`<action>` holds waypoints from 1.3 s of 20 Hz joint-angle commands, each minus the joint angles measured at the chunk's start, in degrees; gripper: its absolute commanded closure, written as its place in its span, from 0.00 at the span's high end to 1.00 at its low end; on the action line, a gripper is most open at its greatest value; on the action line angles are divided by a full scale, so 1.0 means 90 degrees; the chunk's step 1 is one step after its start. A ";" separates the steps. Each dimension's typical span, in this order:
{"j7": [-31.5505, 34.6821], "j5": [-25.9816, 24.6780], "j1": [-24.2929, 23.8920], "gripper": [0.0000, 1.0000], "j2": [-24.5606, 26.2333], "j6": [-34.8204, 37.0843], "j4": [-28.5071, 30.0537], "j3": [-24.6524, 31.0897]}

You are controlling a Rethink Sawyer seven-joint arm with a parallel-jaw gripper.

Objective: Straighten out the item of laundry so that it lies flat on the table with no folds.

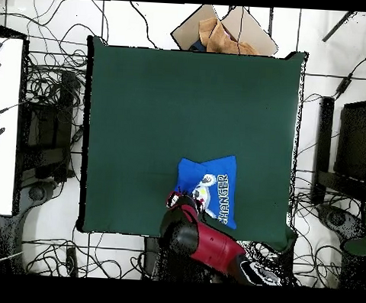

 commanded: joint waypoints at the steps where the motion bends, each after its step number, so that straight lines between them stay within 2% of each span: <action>1: 0.0843 0.0198 0.0041 1.00 0.0163 0.0581 -0.0966 -0.0134; 3: 0.0883 -0.0018 -0.0288 1.00 0.0151 0.0563 -0.0888 0.0213; 9: 0.0990 0.0148 -0.0209 1.00 0.0093 0.0534 -0.0911 0.0185; 16: 0.1040 0.0034 -0.0236 1.00 0.0448 0.0205 -0.1004 0.0284; 20: 0.1226 -0.0197 -0.0513 1.00 0.0801 -0.0124 -0.1082 0.0729; 26: 0.1411 -0.0298 -0.0604 1.00 0.1043 -0.0430 -0.1124 0.0970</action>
